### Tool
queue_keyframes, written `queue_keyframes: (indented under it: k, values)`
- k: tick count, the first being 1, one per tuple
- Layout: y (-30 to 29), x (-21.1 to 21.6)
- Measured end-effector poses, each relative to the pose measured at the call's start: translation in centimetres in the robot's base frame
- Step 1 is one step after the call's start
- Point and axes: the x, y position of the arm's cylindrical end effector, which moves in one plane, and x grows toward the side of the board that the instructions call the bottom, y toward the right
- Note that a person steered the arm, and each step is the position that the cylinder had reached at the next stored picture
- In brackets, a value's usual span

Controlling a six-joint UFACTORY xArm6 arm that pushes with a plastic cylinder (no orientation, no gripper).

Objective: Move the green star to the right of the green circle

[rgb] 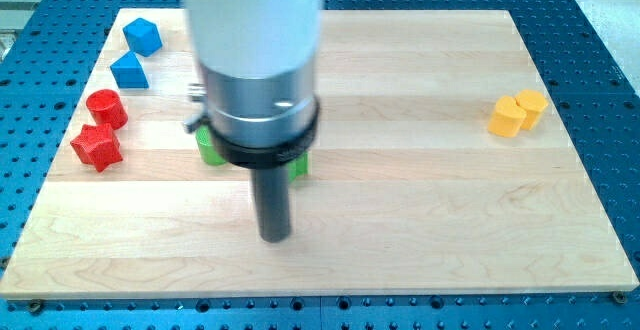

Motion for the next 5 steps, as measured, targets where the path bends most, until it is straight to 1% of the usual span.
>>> queue_keyframes:
  k: [1, 2, 3, 4, 5]
  values:
    - [0.7, -3.8]
    - [3.1, -7.0]
    - [4.2, -4.7]
    - [15.3, -5.5]
    - [28.1, -8.2]
